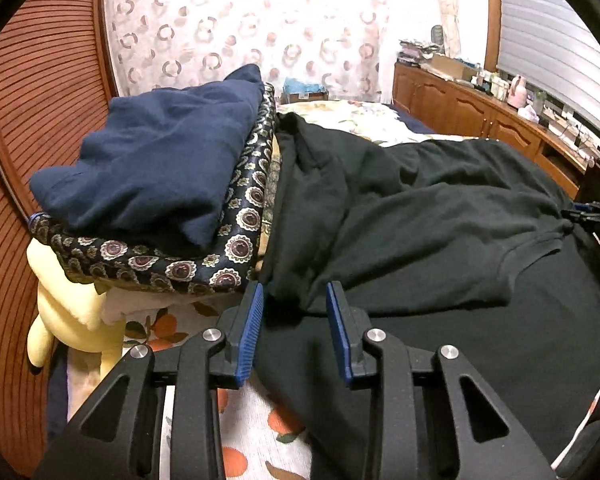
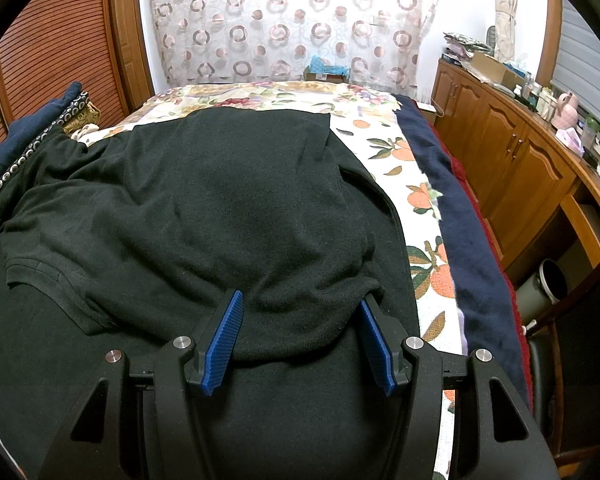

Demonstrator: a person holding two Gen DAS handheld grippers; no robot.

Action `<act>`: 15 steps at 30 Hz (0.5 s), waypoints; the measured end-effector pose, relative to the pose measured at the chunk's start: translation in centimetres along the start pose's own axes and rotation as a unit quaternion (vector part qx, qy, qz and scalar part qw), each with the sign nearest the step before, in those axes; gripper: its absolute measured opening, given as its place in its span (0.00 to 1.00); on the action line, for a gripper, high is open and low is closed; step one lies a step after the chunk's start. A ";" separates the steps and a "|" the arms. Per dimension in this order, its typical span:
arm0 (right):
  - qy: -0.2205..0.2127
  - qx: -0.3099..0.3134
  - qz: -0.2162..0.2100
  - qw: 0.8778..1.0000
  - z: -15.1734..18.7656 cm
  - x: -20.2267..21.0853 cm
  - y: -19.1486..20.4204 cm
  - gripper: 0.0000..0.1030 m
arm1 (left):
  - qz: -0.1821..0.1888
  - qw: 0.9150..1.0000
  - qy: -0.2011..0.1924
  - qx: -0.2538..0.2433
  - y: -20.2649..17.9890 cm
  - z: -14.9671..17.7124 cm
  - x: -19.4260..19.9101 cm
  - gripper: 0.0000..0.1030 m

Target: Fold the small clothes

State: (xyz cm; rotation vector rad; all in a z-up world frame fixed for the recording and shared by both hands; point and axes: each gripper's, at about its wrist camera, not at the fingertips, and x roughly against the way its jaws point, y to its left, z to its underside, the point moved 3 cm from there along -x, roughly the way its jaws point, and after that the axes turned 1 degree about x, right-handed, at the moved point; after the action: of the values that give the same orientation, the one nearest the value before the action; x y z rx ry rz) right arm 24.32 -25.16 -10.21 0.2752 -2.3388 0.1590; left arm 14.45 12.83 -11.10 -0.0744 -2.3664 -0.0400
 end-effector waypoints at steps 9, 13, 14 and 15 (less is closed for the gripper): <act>0.000 0.003 0.004 1.000 0.1 0.0 -0.1 0.58 | -0.033 0.998 -0.008 -0.047 -1.0 -1.2 -0.5 0.04; 0.000 0.003 0.004 1.000 0.1 0.1 -0.3 0.58 | -0.031 0.998 -0.017 -0.055 -1.6 -1.8 0.0 0.03; 0.000 0.003 0.004 1.000 0.1 0.1 -0.3 0.58 | -0.021 0.998 -0.022 -0.052 -1.7 -2.0 0.5 0.03; -0.001 0.004 0.004 1.000 0.1 0.1 -0.3 0.58 | -0.007 0.999 -0.027 -0.046 -1.7 -2.2 1.1 0.03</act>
State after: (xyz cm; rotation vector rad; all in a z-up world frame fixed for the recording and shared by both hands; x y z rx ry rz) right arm 24.28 -25.52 -10.17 0.2689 -2.3419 0.1715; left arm 15.10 11.05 -8.81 -0.1038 -2.4194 -0.1545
